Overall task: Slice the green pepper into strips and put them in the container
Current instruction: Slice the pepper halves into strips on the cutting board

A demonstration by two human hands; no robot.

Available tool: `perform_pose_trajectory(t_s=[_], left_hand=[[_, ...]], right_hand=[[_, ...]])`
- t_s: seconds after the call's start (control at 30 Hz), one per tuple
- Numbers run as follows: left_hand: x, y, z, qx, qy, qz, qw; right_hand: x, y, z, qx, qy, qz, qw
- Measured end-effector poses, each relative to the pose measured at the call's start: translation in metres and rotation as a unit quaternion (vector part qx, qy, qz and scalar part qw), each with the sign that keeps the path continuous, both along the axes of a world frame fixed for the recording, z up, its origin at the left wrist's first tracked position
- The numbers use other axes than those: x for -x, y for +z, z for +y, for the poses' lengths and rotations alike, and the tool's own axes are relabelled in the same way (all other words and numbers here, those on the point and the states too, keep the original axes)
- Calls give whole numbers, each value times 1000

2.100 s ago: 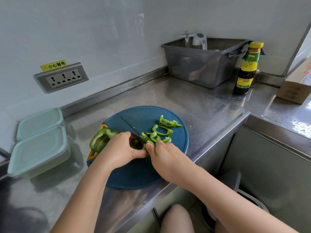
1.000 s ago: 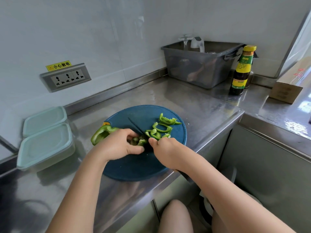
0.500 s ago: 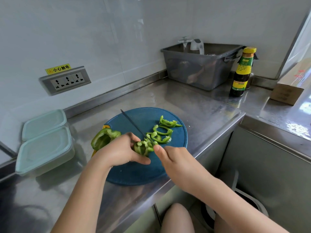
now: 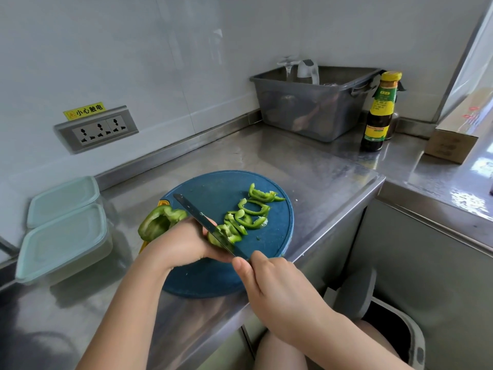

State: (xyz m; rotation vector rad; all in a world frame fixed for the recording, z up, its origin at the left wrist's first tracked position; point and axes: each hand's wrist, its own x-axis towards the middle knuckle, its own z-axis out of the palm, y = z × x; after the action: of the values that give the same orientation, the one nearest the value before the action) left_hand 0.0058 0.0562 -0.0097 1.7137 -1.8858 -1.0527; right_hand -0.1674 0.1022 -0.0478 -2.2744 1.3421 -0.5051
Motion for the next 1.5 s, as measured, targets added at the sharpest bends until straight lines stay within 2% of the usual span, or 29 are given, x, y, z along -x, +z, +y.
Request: perform_pose_trajectory(t_s=[0.5,0.73,0.9,1.1,1.37,1.5], left_hand=[[-8,-11,-4,-19,25,-18,999],[-10,-14,-7,-15,47,-102,994],[-11,-17,-9,-18,65,-128,989],[-13,-22,-12,-19,70,-99,992],[-13,-22,-12,-27,98,-84,991],[-8,-16,-7,-31,100,-99,990]], right_hand=[[-9,-6,-11,-40,-17,-18,999],[-16,-6,-19,-51,-28,10,998],[-22,-5,-17,-36,-36,10,999],[-20,1,-31,-64,-22,11,998],[-21,15,-53,-106,51,28,993],[-25,25,-64,-130,53,49,989]])
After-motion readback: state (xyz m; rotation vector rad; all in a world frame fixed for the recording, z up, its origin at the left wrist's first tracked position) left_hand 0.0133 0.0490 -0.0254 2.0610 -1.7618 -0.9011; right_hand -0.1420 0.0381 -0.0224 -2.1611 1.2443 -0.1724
